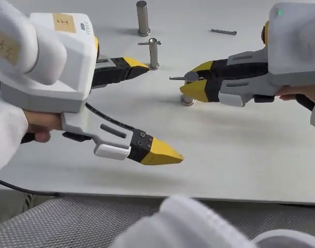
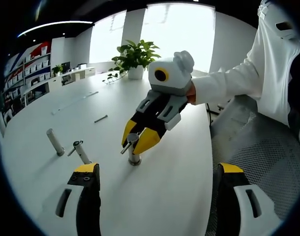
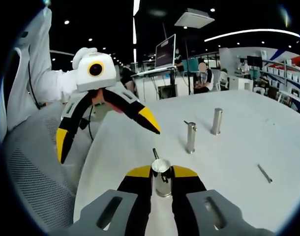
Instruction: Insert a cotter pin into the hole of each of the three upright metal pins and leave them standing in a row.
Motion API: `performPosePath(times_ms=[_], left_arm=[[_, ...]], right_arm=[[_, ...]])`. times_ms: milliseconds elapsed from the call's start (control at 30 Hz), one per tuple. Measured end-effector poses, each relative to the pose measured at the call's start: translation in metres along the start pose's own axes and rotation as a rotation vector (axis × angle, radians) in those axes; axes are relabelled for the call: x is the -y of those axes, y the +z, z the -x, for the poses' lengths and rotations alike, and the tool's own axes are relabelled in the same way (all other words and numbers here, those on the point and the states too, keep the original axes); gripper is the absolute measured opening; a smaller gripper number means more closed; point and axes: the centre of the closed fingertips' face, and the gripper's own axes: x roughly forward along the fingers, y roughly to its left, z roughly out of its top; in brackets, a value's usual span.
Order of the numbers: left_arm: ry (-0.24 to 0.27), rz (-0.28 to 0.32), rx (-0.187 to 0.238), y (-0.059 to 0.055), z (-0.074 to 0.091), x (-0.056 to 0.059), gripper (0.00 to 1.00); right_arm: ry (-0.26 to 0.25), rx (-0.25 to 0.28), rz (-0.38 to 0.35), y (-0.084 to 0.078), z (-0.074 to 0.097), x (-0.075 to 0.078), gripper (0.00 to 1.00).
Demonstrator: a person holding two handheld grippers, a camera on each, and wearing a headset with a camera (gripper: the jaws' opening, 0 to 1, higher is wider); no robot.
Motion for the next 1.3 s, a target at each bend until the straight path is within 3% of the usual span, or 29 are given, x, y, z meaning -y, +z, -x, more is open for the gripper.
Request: performPosePath(times_ms=[133,300,500,567,667,800,933,1200,1300], left_arm=[[0.021,0.000,0.007,0.002,0.003,-0.004,0.99],[0.047,0.008,0.014,0.003,0.006,-0.010,0.99],[0.058,0.026,0.019,0.001,0.009,-0.011,0.99],[0.065,0.037,0.008,-0.002,0.010,-0.012,0.99],[0.073,0.038,-0.010,-0.005,0.011,-0.013,0.99],[0.077,0.056,0.001,-0.004,0.012,-0.011,0.99],[0.084,0.035,-0.052,-0.013,0.010,-0.007,0.99],[0.081,0.057,-0.038,-0.011,0.009,-0.005,0.99],[0.083,0.062,-0.040,-0.013,0.009,-0.010,0.99]], right_arm=[[-0.003,0.002,-0.056,0.003,0.000,0.002,0.08],[-0.005,-0.012,-0.006,0.004,-0.001,0.007,0.08],[-0.020,-0.016,0.006,0.008,0.003,0.029,0.08],[-0.034,-0.009,0.023,0.010,0.005,0.042,0.08],[-0.047,0.000,0.024,0.011,0.008,0.046,0.08],[-0.060,0.003,0.026,0.008,0.010,0.058,0.08],[-0.052,0.003,0.025,0.005,0.009,0.062,0.08],[-0.033,0.034,0.036,0.011,0.002,0.066,0.08],[-0.019,0.040,0.045,0.012,0.000,0.067,0.08]])
